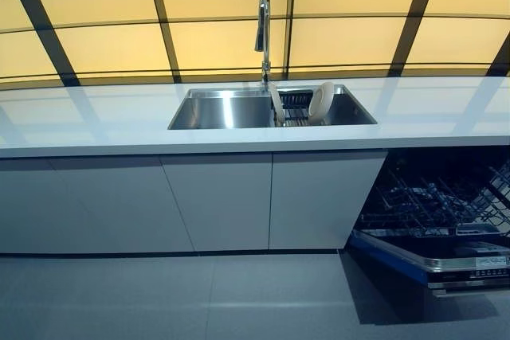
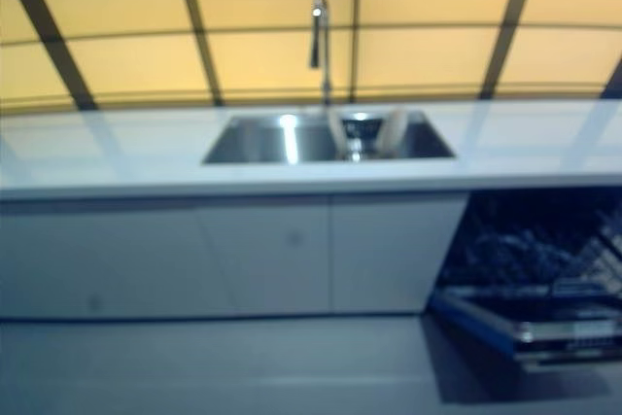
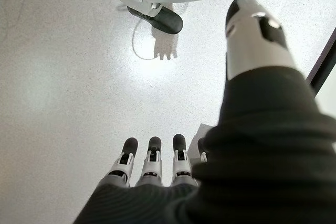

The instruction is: Take plates into dishwasher

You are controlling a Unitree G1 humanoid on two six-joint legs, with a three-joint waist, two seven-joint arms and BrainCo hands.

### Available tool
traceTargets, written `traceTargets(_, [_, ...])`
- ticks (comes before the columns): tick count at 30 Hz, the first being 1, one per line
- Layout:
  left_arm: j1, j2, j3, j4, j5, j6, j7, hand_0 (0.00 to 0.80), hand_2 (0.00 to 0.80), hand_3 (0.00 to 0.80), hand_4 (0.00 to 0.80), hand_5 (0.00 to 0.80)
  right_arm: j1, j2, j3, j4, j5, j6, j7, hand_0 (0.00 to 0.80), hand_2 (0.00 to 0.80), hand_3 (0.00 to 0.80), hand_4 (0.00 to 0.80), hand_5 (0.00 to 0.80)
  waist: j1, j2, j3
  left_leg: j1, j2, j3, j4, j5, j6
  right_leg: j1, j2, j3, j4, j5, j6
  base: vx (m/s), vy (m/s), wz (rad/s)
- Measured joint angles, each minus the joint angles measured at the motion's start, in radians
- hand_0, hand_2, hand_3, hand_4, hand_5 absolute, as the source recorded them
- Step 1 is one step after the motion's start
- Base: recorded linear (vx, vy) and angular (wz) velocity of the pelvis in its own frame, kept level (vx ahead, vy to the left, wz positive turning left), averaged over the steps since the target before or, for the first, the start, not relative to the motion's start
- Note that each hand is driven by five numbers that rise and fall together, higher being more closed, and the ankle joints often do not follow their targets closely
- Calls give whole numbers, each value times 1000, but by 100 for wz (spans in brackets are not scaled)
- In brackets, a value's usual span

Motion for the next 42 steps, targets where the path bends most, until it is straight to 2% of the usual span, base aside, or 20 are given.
traceTargets(13, [6, 3, 4, 0, -36, -28, -15, 0, 0, 0, 0, 0, 0, 0, -1, -6, 0, -2, -4, 0, 0, 0, 0, 0, 1, -4, 1, 0, 0, 1, 0, 2, -3, -3, 0, 1, 0, 0, 0, 4, -7, 0])
traceTargets(17, [10, -2, 40, 0, -59, -28, -8, 0, 0, 0, 0, 0, 1, 0, -1, -5, -3, -2, -13, 0, 0, 0, 0, 0, 1, -4, 1, 0, 1, 1, 0, 1, -2, -2, 0, 0, -1, 0, 0, 0, 0, 0])
traceTargets(38, [4, -4, 39, 0, -55, -36, 2, 0, 0, 0, 0, 0, 0, 1, -1, -7, 1, -16, 11, 0, 0, 0, 0, 0, 1, 5, 4, 2, 3, -14, 1, 0, 1, 9, 5, -8, 1, -6, 0, 1, -42, 1])
traceTargets(42, [-15, -5, 41, 2, -58, -36, 9, 0, 0, 0, 0, 0, -20, 0, 0, -8, 1, -1, 11, 0, 0, 0, 0, 0, 3, 13, 27, -33, 10, -25, 88, -21, -17, -8, 17, -8, 40, -27, -9, -39, -99, 8])
